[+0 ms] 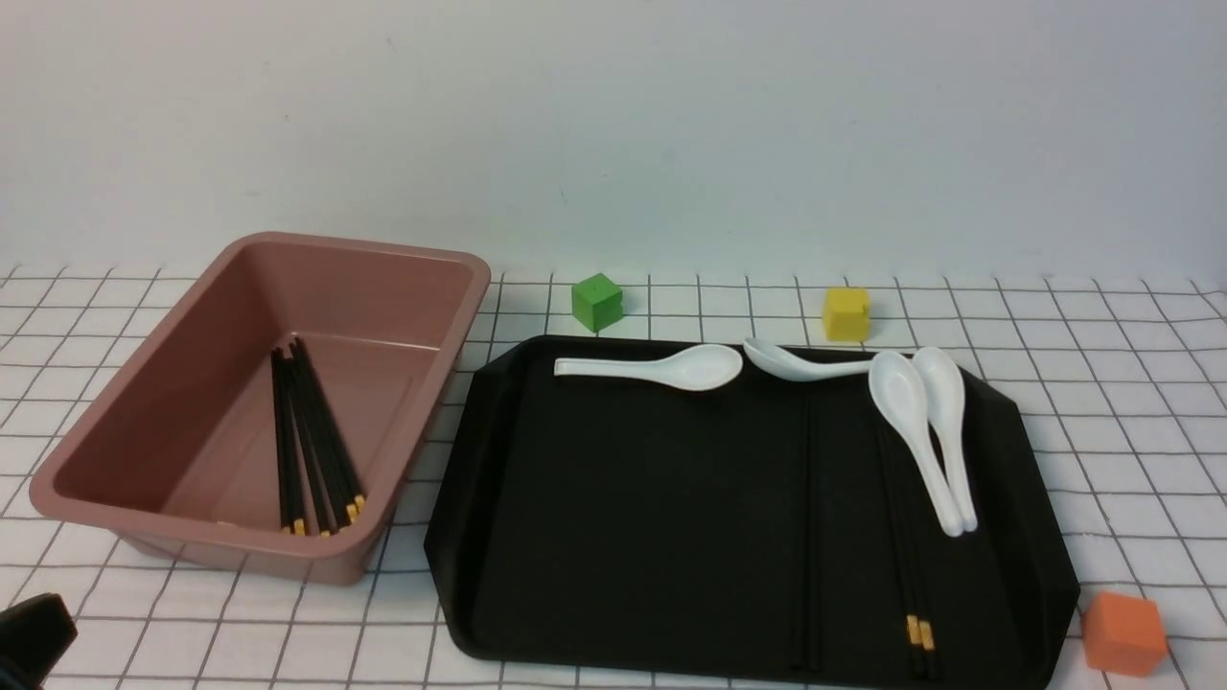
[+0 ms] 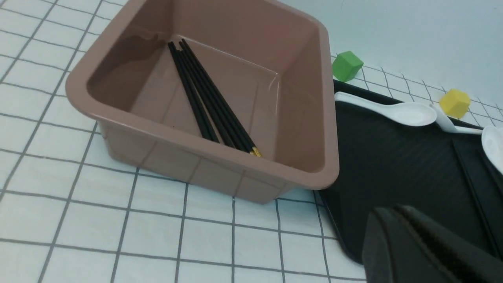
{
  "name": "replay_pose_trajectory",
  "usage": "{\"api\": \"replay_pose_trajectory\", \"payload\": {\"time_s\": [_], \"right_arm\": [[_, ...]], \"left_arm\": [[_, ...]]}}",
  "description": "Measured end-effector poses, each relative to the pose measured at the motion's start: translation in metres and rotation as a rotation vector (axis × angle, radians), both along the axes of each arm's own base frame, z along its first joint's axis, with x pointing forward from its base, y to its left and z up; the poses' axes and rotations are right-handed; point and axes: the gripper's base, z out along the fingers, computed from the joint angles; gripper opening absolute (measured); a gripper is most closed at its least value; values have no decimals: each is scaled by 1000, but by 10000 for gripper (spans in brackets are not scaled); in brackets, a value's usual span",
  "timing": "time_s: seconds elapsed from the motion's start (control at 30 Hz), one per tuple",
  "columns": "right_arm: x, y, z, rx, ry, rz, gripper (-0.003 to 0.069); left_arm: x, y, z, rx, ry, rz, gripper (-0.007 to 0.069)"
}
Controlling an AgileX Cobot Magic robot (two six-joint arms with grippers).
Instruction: On white black tablecloth take chopsticks from black tray and put them in box.
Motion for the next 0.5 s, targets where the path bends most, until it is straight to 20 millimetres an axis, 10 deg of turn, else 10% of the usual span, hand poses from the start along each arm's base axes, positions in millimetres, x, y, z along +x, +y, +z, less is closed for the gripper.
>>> {"api": "replay_pose_trajectory", "payload": {"time_s": [0.23, 0.5], "right_arm": [[0, 0, 0, 0, 0, 0, 239], [0, 0, 0, 0, 0, 0, 239]], "left_arm": [[-2, 0, -2, 0, -6, 0, -13], [-25, 12, -49, 32, -86, 88, -13]]}}
